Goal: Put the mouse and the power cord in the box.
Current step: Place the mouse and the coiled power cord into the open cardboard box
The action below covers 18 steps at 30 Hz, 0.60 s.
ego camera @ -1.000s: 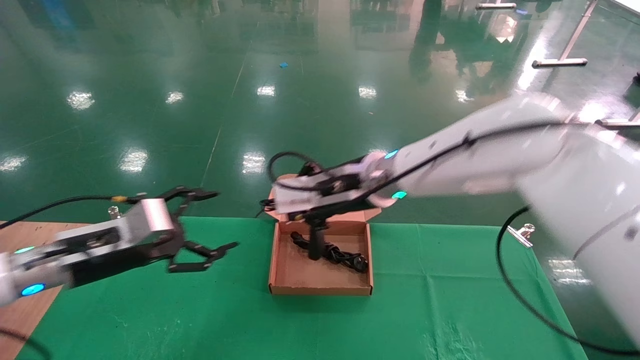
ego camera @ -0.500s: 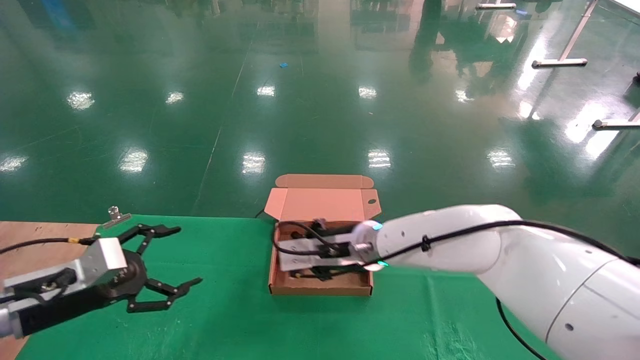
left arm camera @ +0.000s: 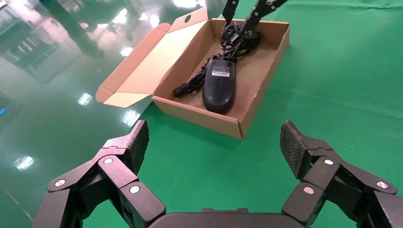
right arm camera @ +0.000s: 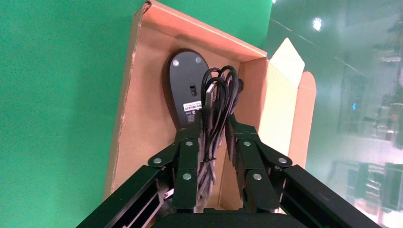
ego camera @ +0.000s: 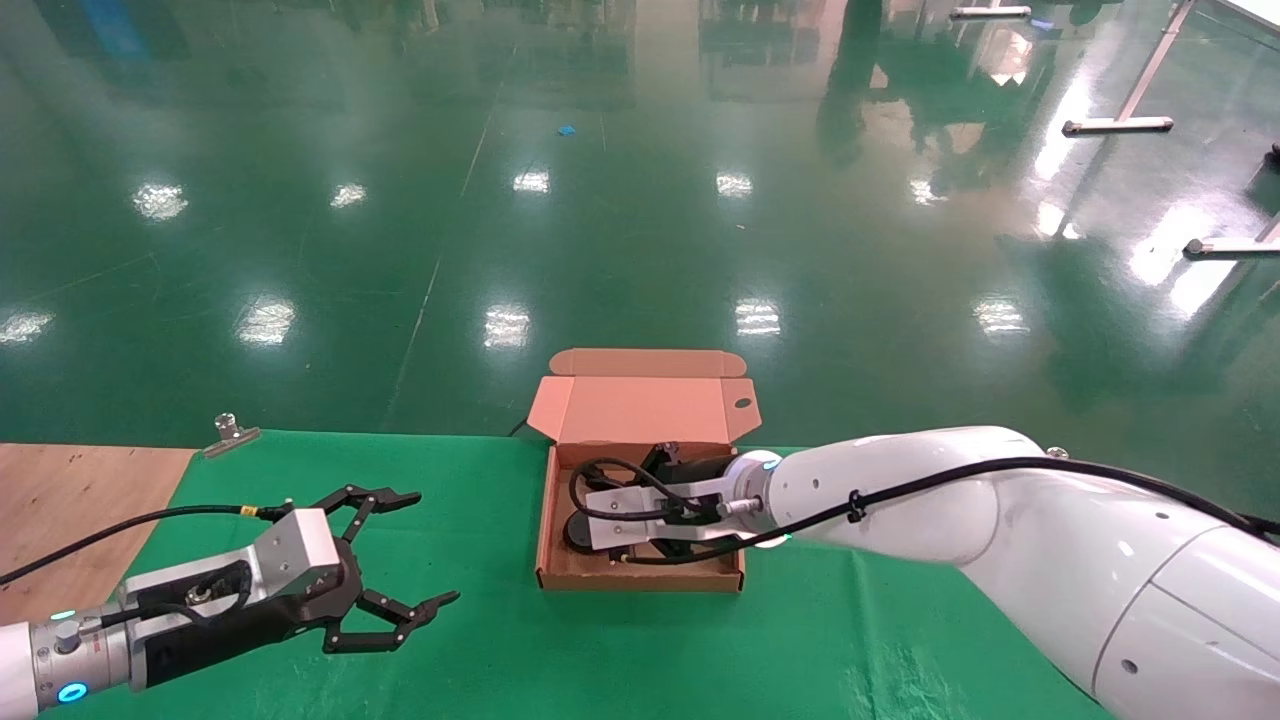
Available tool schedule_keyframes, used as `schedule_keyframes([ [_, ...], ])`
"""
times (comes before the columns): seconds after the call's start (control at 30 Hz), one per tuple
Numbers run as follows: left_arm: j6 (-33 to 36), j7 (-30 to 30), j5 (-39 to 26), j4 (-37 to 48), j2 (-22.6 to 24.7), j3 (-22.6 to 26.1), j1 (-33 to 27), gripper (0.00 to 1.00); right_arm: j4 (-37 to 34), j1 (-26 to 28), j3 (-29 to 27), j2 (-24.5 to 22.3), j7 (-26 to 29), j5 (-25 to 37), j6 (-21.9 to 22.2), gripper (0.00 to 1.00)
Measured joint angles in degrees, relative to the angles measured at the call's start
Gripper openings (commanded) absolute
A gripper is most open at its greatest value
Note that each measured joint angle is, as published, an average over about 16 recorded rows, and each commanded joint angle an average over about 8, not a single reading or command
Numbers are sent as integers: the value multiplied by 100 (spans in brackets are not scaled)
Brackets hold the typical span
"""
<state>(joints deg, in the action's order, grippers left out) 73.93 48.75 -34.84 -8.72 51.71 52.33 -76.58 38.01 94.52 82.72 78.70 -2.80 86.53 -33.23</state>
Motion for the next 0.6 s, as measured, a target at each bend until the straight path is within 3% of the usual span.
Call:
schedule_keyframes([
  [0.6, 13, -131, -25, -147, -29, -77, 29, 100, 144, -123, -277, -177, 60, -186, -220, 100],
])
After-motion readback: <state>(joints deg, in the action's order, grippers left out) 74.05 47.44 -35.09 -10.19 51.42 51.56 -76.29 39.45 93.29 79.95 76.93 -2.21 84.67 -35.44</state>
